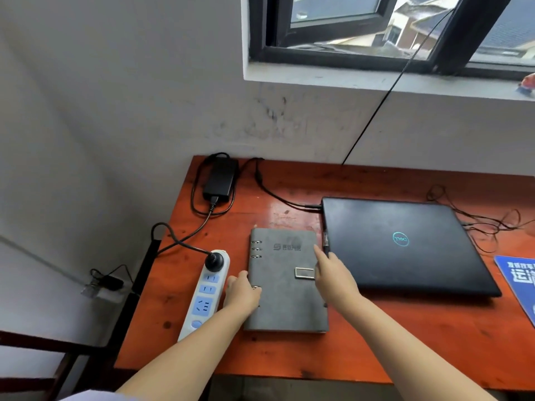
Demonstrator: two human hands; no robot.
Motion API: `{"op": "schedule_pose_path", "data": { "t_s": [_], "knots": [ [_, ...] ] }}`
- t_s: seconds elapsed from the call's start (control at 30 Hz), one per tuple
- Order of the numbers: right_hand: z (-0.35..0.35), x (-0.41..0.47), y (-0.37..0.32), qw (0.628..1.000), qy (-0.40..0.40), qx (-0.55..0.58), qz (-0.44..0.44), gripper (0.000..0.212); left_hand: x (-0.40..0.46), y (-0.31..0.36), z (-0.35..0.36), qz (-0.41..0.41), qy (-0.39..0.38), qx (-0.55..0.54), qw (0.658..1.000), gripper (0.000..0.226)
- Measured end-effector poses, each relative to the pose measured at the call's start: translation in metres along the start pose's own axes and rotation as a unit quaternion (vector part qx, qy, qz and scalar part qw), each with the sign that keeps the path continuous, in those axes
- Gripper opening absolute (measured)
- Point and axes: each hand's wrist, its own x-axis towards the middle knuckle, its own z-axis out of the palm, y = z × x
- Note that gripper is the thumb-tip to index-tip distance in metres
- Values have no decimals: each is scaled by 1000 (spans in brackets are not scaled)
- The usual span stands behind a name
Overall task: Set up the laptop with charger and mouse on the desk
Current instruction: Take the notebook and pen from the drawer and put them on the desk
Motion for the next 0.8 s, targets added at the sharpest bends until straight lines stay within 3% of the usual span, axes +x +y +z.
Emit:
{"op": "schedule_pose_path", "data": {
  "t_s": [0.17,0.3,0.5,0.67,0.8],
  "knots": [
    [26,-12,-47,990,-94,-78,-72,75,-9,-15,4,53,10,-43,998,49],
    [61,0,-68,983,-99,-139,-60,99,-15,-25,7,63,2,-38,997,54],
    [76,22,-68,972,-48,-225,-41,84,-15,-27,8,72,4,-16,997,57],
    [60,16,-64,994,-47,-95,24,62,-13,-25,4,61,-12,8,998,60],
    [-14,3,-41,996,-55,54,36,54,-19,-23,-8,82,-40,1,996,57]
  ]
}}
